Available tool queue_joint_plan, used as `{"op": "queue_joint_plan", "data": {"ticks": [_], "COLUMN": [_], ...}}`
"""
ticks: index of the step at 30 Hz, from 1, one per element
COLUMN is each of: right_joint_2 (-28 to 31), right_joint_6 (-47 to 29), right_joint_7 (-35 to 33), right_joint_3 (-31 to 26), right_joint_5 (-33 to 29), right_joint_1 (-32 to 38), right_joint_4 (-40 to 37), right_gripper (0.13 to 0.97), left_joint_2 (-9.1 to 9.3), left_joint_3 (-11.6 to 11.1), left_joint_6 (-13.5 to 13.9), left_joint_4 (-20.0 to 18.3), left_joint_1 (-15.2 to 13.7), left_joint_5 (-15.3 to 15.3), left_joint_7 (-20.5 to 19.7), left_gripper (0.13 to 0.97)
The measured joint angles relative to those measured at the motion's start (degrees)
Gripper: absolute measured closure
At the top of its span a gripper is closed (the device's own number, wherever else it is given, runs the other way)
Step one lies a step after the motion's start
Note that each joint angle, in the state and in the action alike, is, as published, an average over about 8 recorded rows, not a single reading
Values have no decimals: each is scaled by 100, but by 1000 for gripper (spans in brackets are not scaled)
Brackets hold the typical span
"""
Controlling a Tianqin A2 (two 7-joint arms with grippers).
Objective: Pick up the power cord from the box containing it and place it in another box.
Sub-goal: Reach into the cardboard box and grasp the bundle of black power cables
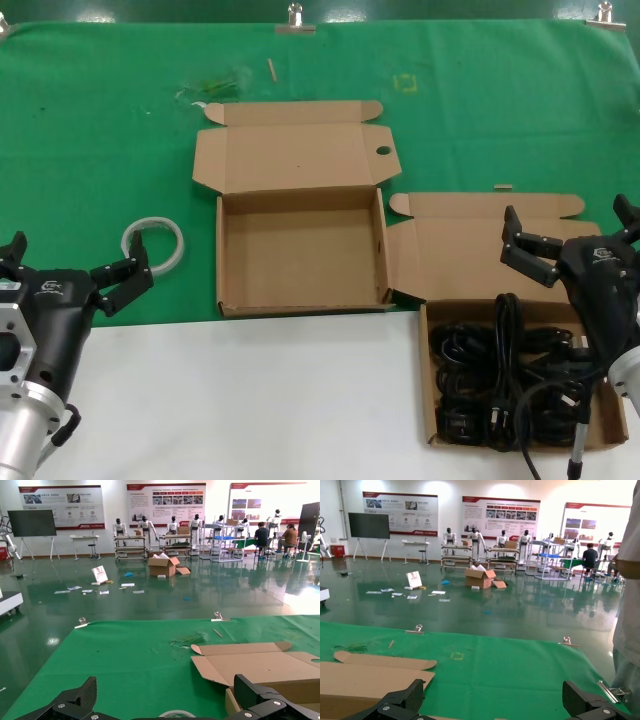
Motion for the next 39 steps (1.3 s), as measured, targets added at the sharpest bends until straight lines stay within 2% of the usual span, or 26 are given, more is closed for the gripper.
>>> {"op": "queue_joint_plan", "data": {"ticks": [35,39], "right_joint_2": [0,267], "right_joint_6": [0,334], "right_joint_7": [0,-182], "right_joint_3": [0,-373], "right_joint_5": [0,338], "right_joint_1": [0,100], "right_joint_4": [0,76], "right_gripper": [129,129], "left_joint_2": [0,0], "left_joint_3": [0,0], "left_joint_6": [0,0], "left_joint_4": [0,0], "left_joint_1": [0,0], "left_joint_5": [0,0], "left_joint_7": [0,0], "left_gripper": [132,132]}}
